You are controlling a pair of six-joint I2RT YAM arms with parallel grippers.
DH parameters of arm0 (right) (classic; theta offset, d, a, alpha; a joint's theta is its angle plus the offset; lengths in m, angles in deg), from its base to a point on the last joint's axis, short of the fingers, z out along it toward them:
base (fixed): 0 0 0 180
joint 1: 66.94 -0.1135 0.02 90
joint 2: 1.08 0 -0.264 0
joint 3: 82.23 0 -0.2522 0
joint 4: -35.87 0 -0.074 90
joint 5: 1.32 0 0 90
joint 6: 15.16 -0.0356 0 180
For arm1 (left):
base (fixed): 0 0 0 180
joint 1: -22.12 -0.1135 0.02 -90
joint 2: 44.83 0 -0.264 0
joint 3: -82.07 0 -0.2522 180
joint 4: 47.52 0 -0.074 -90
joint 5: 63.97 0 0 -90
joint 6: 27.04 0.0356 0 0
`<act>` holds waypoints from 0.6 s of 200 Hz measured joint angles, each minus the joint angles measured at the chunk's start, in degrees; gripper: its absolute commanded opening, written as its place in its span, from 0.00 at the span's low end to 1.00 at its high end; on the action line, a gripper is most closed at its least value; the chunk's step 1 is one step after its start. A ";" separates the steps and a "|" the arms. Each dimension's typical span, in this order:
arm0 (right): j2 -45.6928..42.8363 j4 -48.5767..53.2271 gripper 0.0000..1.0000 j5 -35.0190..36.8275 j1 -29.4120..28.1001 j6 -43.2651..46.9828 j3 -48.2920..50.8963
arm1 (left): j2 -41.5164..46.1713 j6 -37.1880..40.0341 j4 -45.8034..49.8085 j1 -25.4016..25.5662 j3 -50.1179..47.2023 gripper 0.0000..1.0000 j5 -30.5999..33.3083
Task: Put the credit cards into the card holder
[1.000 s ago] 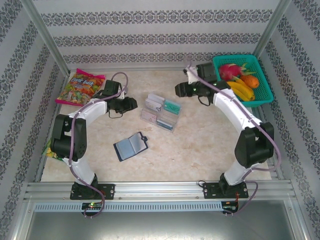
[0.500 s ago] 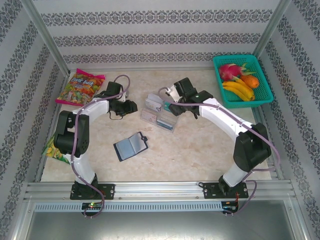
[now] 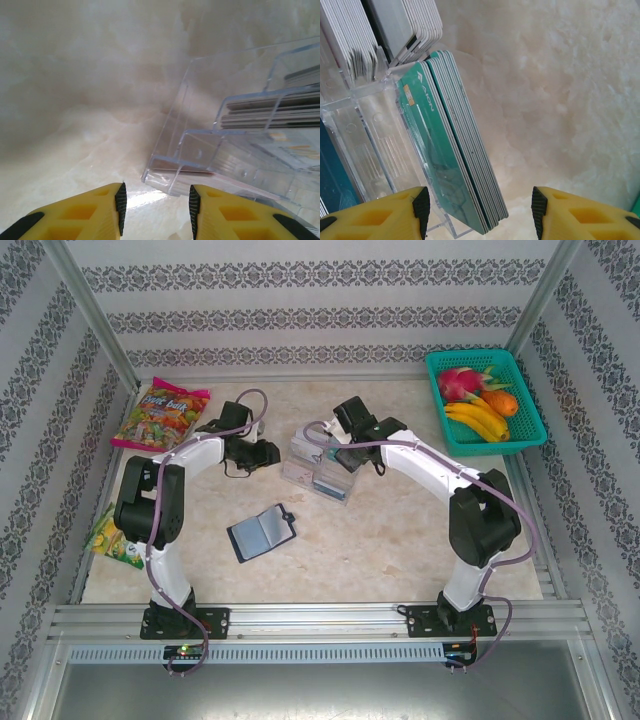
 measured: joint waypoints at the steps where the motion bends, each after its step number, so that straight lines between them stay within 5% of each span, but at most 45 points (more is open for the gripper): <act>1: 0.00 0.00 0.58 0.04 0.00 0.00 0.00 | 0.00 0.00 0.00 0.02 0.02 0.41 0.00; 120: 1.84 -0.02 0.57 0.68 0.00 0.07 -1.90 | -3.61 0.22 -0.72 2.69 -1.44 0.40 0.50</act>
